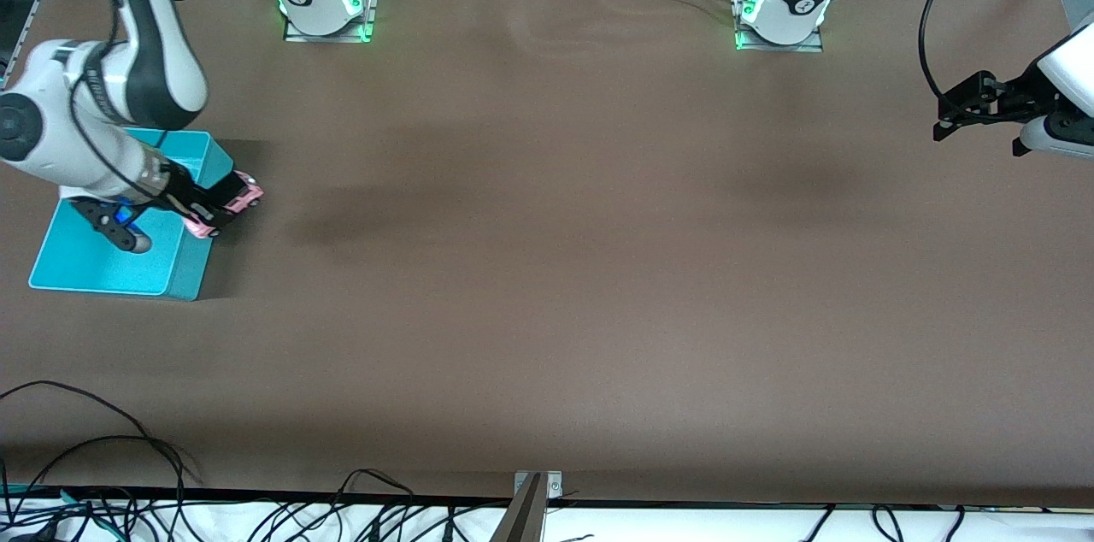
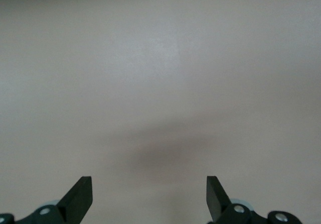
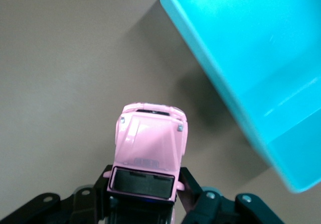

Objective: Wind and store pink jeep toy

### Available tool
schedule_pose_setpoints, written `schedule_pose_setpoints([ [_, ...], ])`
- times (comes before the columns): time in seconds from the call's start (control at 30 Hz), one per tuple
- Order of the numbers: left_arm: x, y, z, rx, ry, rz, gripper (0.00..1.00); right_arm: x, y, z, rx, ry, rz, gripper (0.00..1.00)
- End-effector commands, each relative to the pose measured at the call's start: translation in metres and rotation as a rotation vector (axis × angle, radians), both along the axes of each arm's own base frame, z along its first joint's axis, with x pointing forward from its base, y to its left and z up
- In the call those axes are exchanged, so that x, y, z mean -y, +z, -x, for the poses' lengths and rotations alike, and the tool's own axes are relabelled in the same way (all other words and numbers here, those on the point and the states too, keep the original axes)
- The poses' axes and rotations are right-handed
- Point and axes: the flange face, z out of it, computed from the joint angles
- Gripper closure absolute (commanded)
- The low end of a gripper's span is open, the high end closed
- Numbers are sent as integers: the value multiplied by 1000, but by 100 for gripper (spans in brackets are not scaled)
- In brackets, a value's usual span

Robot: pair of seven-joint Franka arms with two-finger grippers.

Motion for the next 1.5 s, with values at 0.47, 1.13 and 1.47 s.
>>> schedule_pose_setpoints([
  [0.47,-2,2,-5,-6,-1,9,0,158,-34,29,-193,530,78,100],
  [1.13,-2,2,-5,-6,-1,9,0,210,-137,44,-274,605,116,100],
  [1.47,-4,2,-5,-6,2,9,0,206,-149,45,-284,597,108,100],
])
